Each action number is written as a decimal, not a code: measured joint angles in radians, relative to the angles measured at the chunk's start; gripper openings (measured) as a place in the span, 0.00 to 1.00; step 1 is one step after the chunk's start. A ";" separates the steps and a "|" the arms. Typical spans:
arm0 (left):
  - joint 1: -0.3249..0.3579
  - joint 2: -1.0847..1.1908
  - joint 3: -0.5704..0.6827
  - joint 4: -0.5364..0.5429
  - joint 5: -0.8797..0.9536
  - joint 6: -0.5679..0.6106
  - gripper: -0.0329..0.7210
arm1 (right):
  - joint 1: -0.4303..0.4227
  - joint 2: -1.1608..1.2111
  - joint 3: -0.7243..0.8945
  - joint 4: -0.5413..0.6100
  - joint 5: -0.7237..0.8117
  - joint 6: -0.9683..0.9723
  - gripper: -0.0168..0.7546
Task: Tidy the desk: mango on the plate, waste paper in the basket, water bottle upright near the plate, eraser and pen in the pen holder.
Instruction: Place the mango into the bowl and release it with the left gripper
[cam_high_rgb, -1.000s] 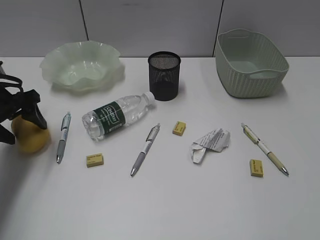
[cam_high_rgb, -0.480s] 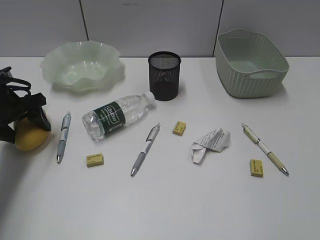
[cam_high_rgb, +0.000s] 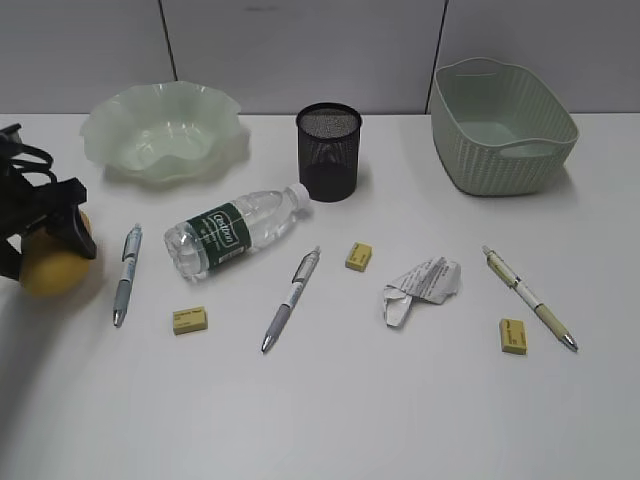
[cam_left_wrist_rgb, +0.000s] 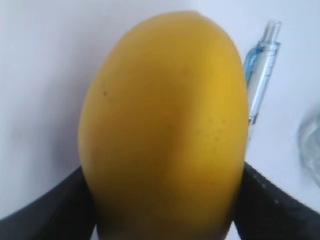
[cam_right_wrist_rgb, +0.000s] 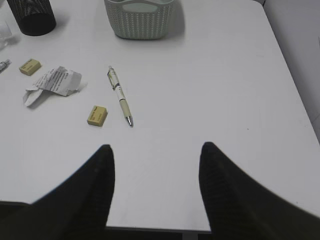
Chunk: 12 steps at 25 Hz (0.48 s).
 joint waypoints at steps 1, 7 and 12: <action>0.000 -0.013 -0.009 0.007 0.017 -0.001 0.80 | 0.000 0.000 0.000 0.000 0.000 0.000 0.59; 0.000 -0.118 -0.140 0.026 0.051 -0.003 0.80 | 0.000 0.000 0.000 0.000 0.001 0.000 0.59; 0.000 -0.133 -0.287 0.000 -0.041 -0.003 0.80 | 0.000 0.000 0.000 0.000 0.001 0.000 0.59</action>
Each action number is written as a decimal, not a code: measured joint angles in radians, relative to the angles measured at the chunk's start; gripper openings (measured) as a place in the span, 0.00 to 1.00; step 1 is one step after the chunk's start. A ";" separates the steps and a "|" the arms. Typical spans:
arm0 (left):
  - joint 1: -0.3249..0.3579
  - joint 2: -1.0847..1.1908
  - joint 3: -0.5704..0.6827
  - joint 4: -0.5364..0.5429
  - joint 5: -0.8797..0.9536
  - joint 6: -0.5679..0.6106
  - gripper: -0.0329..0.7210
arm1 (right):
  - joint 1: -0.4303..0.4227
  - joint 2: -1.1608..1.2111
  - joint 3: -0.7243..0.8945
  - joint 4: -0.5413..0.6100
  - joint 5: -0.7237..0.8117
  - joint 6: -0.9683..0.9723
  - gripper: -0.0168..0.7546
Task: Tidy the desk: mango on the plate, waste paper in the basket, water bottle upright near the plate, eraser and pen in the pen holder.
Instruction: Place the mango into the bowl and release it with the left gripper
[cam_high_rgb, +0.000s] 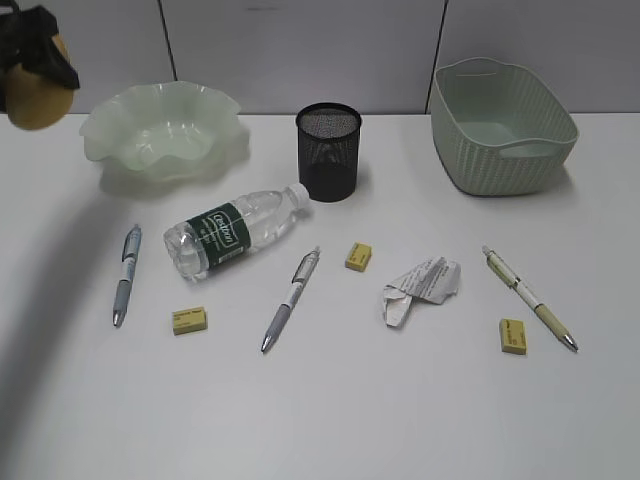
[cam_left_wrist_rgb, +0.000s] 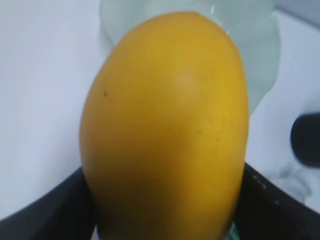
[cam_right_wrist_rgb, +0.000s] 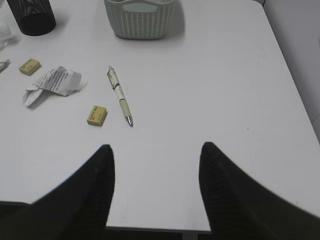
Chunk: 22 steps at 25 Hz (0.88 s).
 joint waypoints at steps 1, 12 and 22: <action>-0.001 0.001 -0.014 -0.013 -0.035 0.000 0.80 | 0.000 0.000 0.000 0.000 0.000 0.000 0.59; -0.114 0.284 -0.234 -0.065 -0.259 -0.001 0.80 | 0.000 0.000 0.000 0.000 -0.001 0.000 0.59; -0.141 0.567 -0.460 -0.057 -0.222 -0.001 0.80 | 0.000 0.000 0.000 0.000 0.000 0.000 0.59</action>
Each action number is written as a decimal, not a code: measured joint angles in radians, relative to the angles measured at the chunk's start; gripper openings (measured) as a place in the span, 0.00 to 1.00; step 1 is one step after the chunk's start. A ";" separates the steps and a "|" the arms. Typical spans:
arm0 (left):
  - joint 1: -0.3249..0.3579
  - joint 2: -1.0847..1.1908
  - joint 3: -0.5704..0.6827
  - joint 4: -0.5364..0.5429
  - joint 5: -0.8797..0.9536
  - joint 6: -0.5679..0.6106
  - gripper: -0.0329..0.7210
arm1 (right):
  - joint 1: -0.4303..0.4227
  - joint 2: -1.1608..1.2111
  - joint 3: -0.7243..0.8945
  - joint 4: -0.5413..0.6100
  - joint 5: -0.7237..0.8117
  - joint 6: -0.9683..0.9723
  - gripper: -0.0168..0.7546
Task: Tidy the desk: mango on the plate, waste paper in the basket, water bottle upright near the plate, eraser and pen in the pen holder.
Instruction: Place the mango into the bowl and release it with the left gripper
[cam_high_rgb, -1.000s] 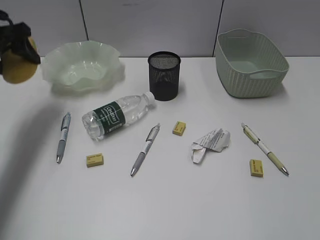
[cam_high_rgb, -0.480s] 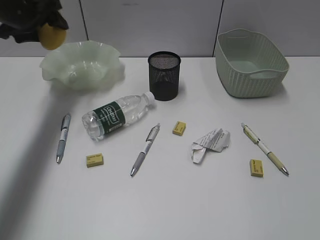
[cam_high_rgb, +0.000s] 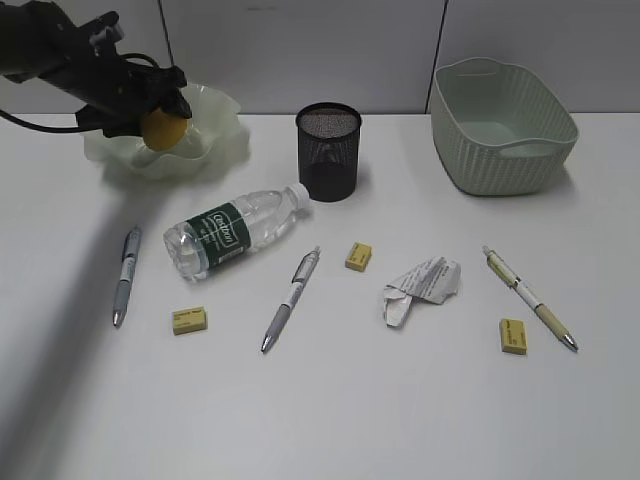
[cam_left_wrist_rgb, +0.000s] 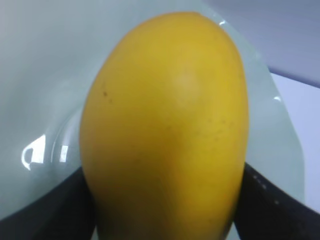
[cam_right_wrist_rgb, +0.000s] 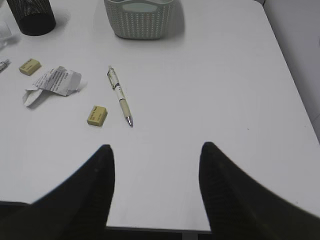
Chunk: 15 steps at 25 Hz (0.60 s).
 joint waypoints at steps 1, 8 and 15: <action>0.000 0.011 -0.003 0.003 -0.003 0.000 0.80 | 0.000 0.000 0.000 0.000 0.000 0.000 0.59; 0.000 0.042 -0.005 0.041 -0.027 0.000 0.85 | 0.000 0.000 0.000 0.000 0.000 0.000 0.59; 0.000 0.018 -0.007 0.071 -0.023 0.000 0.86 | 0.000 0.000 0.000 0.000 -0.001 0.000 0.59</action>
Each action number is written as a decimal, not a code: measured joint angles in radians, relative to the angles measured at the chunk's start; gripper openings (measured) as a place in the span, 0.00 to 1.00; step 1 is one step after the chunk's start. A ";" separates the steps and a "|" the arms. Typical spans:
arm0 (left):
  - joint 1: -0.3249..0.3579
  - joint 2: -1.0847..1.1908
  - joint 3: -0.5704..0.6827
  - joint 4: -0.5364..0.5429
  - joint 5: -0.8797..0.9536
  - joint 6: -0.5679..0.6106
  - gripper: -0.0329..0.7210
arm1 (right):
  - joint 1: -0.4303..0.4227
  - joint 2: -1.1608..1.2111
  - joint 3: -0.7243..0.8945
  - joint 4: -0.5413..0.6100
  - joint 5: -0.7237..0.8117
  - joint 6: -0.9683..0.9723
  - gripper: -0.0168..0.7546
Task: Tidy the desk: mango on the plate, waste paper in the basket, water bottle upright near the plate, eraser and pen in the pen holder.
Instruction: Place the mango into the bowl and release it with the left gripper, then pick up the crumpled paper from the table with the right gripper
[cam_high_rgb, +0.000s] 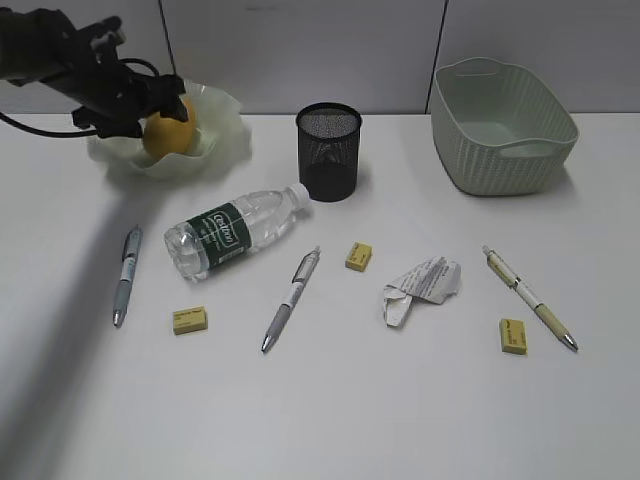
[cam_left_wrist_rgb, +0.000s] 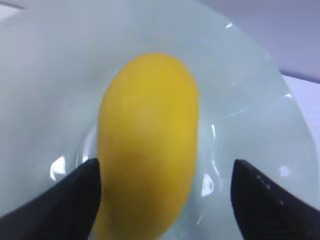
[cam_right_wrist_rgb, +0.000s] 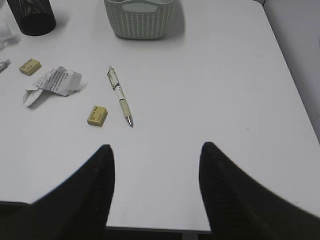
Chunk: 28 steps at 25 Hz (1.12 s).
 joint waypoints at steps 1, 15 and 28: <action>0.000 -0.015 0.000 0.011 0.007 0.000 0.86 | 0.000 0.000 0.000 0.000 0.000 0.000 0.59; 0.000 -0.268 -0.007 0.199 0.637 0.000 0.75 | 0.000 0.000 0.000 0.000 0.000 0.000 0.59; 0.000 -0.444 0.137 0.274 0.763 0.020 0.74 | 0.000 0.000 0.000 0.000 0.000 0.000 0.59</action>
